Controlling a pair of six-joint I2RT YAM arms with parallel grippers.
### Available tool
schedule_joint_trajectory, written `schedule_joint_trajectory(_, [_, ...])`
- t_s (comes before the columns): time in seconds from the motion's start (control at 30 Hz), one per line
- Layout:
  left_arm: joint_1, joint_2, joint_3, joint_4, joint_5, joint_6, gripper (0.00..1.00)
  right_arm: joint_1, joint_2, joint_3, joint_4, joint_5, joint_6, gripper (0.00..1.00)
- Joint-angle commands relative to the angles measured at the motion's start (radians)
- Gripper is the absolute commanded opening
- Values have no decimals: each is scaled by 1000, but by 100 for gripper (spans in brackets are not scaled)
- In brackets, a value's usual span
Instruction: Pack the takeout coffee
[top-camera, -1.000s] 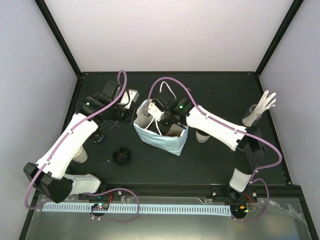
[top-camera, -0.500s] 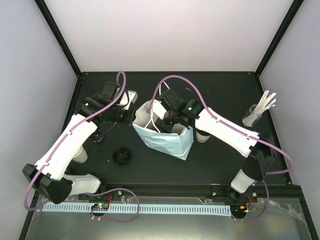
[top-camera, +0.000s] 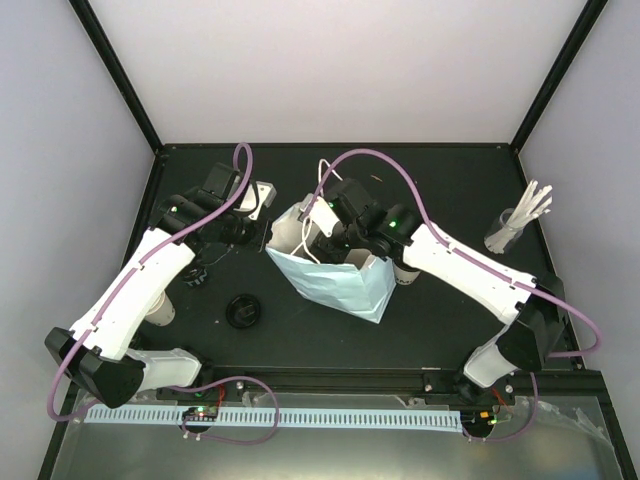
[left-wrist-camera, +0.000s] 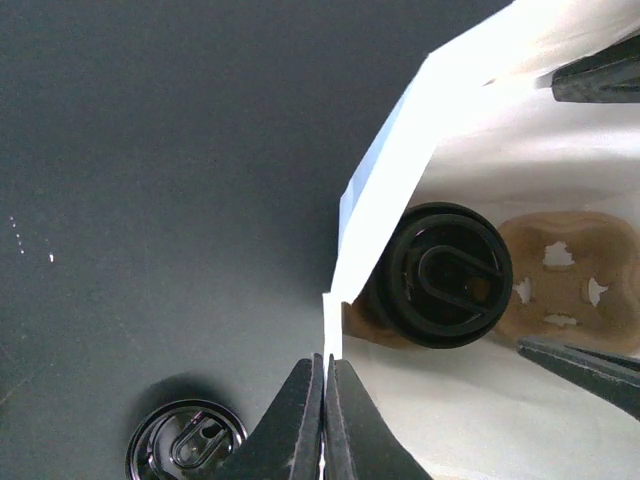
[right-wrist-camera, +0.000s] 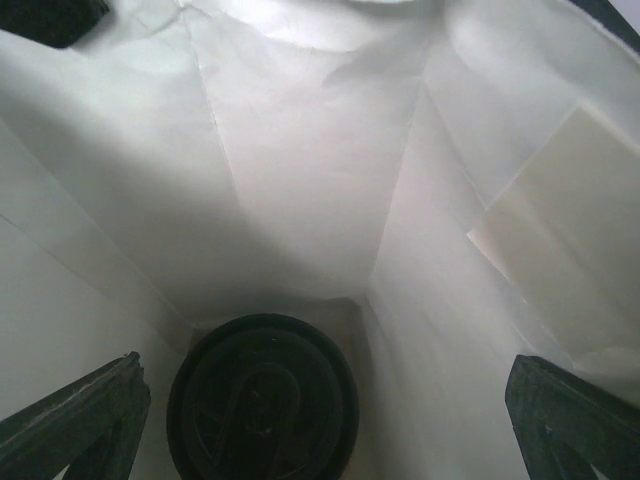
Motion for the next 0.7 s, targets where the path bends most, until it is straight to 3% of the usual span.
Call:
schedule_joint_trajectory(0.0, [1, -21, 22, -8, -26, -14, 1, 2, -30, -6, 65, -60, 54, 100])
schedule_joint_trajectory(0.4, [1, -17, 21, -8, -27, -18, 2, 98, 7, 14, 46, 69, 22, 100])
schedule_joint_trajectory(0.67, [2, -21, 12, -13, -54, -21, 2, 110, -64, -22, 73, 112, 20, 100])
